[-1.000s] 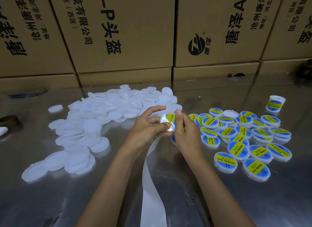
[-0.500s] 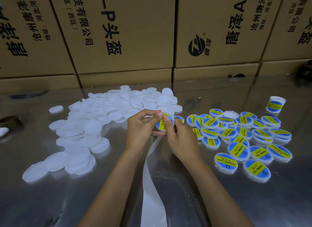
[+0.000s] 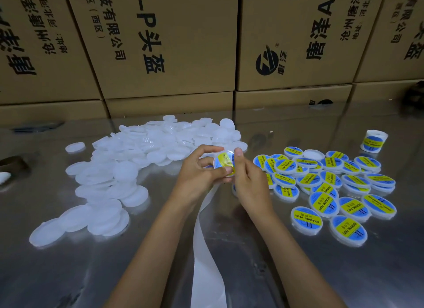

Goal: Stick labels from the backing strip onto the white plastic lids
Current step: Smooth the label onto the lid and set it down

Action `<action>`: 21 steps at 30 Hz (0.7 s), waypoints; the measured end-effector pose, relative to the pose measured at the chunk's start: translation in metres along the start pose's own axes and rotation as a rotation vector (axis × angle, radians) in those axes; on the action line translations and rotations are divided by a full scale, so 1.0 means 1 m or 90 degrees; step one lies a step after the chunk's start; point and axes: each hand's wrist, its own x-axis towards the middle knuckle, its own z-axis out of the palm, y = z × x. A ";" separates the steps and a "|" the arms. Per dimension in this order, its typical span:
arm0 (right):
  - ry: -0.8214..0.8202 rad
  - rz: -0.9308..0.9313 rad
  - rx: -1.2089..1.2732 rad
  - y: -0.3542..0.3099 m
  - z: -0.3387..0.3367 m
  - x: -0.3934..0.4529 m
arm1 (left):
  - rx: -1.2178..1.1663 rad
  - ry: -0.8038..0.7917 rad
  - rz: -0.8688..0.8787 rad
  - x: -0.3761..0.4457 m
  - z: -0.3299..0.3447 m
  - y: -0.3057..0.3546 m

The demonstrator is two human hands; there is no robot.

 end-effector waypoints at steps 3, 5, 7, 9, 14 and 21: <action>-0.081 -0.011 0.000 0.001 0.003 -0.003 | 0.019 0.110 0.002 0.002 -0.004 0.002; -0.118 -0.018 -0.034 0.000 0.005 -0.006 | 0.015 0.151 0.011 0.002 -0.008 0.003; -0.119 -0.027 -0.032 -0.001 0.006 -0.007 | 0.006 0.161 0.021 0.001 -0.007 0.004; -0.102 -0.043 -0.023 0.000 0.005 -0.006 | -0.014 0.150 0.026 0.000 -0.005 0.005; -0.073 -0.049 -0.032 0.002 0.004 -0.007 | 0.001 0.120 0.031 0.002 -0.004 0.005; -0.010 -0.038 -0.096 0.004 0.001 -0.003 | 0.048 0.025 0.015 0.002 -0.002 -0.002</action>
